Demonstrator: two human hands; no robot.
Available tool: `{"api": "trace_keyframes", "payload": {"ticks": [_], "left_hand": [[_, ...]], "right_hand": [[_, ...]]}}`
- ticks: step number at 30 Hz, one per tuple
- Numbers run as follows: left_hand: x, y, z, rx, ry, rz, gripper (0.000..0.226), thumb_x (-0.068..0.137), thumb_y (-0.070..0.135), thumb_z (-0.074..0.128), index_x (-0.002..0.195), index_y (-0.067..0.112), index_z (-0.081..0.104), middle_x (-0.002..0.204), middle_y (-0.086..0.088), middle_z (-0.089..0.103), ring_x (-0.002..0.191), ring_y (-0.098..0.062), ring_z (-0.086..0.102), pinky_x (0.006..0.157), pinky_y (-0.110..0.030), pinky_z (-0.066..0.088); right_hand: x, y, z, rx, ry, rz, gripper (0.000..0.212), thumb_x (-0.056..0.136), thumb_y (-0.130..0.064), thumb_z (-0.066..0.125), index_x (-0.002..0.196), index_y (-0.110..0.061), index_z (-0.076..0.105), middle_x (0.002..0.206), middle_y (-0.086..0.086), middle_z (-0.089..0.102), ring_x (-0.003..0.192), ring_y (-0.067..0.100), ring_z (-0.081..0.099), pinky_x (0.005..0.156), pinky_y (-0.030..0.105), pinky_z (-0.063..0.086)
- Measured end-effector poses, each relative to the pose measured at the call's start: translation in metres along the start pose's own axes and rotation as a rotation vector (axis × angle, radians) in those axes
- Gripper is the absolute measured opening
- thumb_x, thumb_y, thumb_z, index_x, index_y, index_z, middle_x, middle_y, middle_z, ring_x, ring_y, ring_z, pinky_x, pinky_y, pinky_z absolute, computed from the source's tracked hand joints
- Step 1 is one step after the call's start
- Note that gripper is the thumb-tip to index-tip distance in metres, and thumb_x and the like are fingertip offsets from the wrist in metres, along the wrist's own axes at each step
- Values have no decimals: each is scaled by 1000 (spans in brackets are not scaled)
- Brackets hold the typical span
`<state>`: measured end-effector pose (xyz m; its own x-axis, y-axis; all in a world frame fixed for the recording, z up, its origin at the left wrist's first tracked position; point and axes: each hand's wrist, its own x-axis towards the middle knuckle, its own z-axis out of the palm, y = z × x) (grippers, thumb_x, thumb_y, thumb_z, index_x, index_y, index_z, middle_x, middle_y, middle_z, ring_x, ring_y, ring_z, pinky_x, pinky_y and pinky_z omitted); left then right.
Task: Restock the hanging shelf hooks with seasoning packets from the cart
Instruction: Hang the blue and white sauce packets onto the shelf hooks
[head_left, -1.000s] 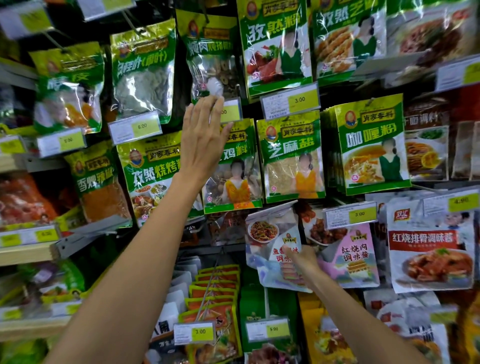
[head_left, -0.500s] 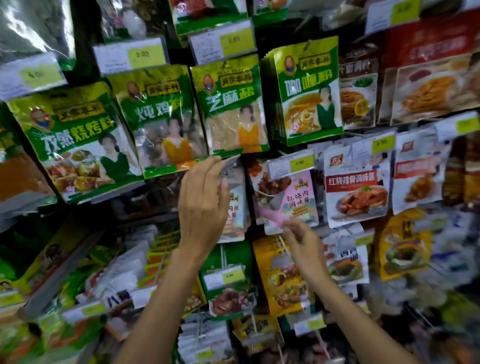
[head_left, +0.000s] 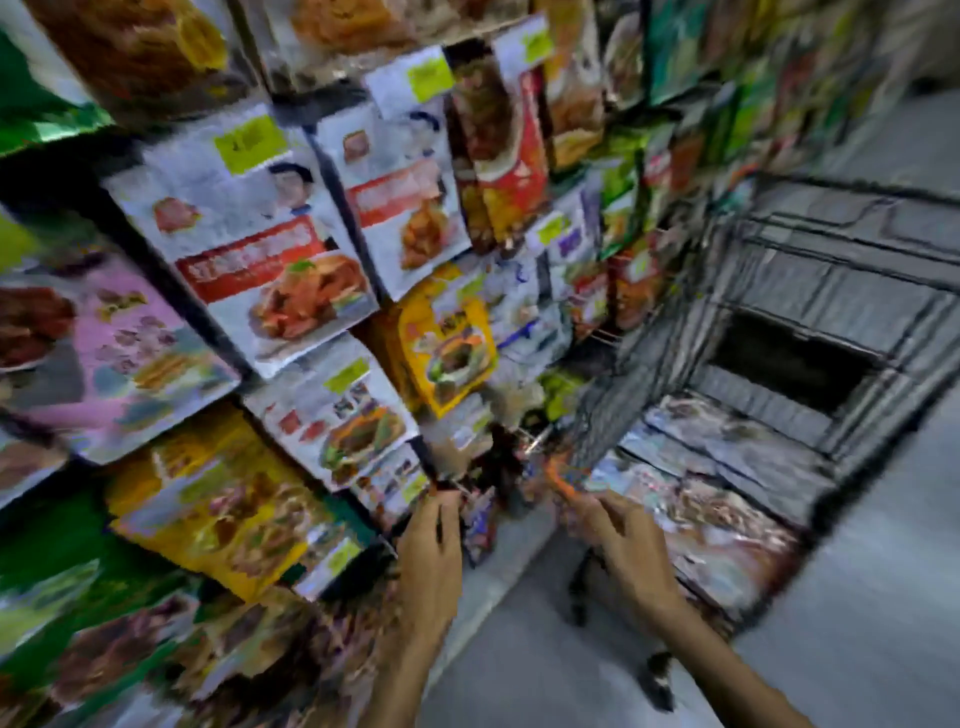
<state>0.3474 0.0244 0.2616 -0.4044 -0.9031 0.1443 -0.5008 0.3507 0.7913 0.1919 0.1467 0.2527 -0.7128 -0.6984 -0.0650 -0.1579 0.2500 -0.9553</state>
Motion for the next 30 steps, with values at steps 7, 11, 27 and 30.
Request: {"api": "trace_keyframes", "payload": {"ticks": [7, 11, 27, 30], "left_hand": [[27, 5, 118, 89, -406, 3, 25, 100, 20, 44, 107, 7, 65, 95, -5, 63, 94, -27, 60, 79, -33, 43], [76, 11, 175, 206, -533, 137, 25, 100, 16, 46, 110, 1, 63, 105, -17, 64, 101, -33, 59, 86, -40, 44], [232, -39, 358, 355, -573, 202, 54, 97, 28, 51, 143, 4, 35, 138, -19, 49, 123, -33, 49, 93, -38, 41], [239, -48, 368, 333, -622, 173, 42, 100, 26, 46, 137, 7, 44, 125, -18, 58, 112, -33, 56, 84, -35, 44]], "right_hand": [[19, 92, -79, -27, 280, 333, 23, 98, -19, 53, 83, -9, 68, 76, 0, 71, 72, 12, 66, 69, 26, 49], [51, 142, -91, -12, 395, 488, 23, 98, -18, 51, 87, -6, 67, 74, -2, 71, 69, 8, 67, 66, 24, 54], [244, 317, -29, 95, 362, 853, 38, 93, -20, 61, 116, 9, 56, 116, 20, 63, 109, 34, 60, 87, 36, 48], [262, 335, -19, 64, 450, 887, 46, 86, -19, 71, 118, 11, 56, 116, 24, 62, 102, 35, 63, 85, 43, 53]]}}
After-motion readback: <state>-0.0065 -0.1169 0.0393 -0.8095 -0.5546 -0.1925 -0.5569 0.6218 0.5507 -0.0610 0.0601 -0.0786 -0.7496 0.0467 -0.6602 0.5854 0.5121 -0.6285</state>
